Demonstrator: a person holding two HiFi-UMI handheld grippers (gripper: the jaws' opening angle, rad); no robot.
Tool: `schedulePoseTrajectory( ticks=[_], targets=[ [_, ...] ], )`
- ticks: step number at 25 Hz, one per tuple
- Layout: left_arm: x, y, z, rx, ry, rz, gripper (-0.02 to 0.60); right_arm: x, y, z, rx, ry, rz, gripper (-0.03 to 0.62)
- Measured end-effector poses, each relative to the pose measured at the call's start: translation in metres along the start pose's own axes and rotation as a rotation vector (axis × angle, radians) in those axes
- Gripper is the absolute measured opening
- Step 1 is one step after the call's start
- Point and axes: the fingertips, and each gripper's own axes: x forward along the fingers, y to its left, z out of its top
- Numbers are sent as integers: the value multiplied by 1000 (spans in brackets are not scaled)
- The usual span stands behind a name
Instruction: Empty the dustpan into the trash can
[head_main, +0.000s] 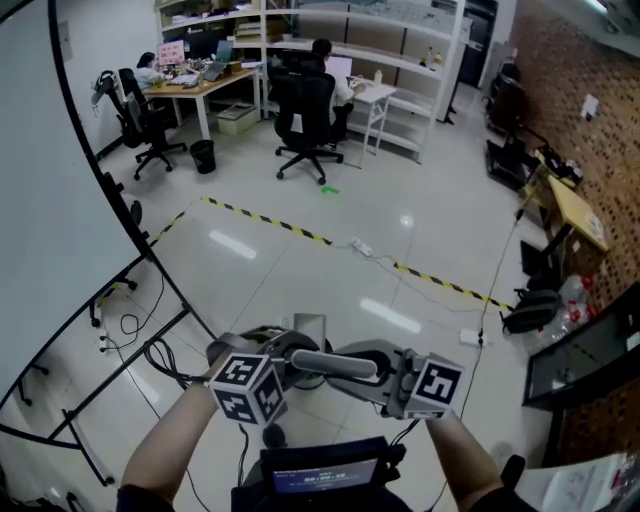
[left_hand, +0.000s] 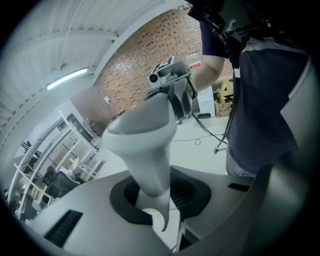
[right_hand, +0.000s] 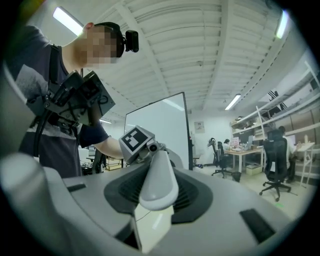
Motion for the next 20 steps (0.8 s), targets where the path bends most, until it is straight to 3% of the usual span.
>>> schedulePoseTrajectory(
  ticks=[13,20],
  targets=[
    [-19,67,-38,-59,-179,-40,65,52,-68,17,48,33,-14,138],
    [-25,95,-56,-84,-213,-61,66,73,-98,26,76,39,-11,140]
  ],
)
